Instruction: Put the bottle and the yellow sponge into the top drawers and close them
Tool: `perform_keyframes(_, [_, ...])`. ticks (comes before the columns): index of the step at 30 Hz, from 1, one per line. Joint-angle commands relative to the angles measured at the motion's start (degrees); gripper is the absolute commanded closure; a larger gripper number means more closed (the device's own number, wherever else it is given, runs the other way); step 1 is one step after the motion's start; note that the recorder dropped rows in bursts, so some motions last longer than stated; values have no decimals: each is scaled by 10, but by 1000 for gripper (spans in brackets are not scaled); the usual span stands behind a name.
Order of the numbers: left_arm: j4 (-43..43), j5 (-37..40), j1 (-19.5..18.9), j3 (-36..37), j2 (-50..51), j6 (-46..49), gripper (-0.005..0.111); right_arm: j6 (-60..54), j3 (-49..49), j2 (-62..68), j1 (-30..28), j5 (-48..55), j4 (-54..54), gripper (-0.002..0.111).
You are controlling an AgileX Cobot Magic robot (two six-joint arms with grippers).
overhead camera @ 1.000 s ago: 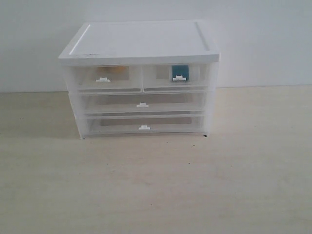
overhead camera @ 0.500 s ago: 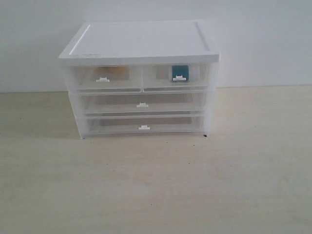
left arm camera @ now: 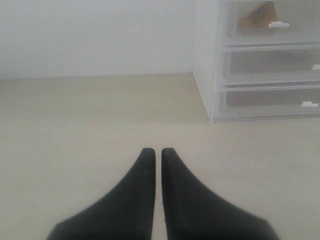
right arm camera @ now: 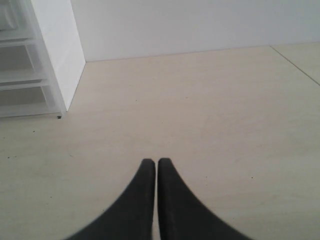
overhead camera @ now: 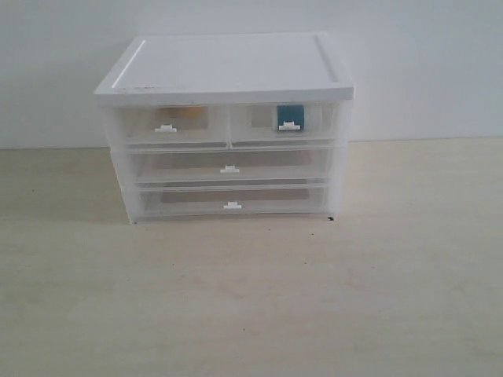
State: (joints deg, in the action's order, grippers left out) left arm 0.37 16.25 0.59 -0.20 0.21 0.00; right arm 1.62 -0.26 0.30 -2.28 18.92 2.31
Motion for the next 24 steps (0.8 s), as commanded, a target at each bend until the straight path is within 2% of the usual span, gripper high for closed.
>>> perform_keyframes(1, [1,-1,-1,2,-2,0,102,-2,3,-3,1,-5,-1,108])
perform_keyframes(24, [1,-3,-1,2,-2,0,102,-2,3,-3,1,-5,-1,108])
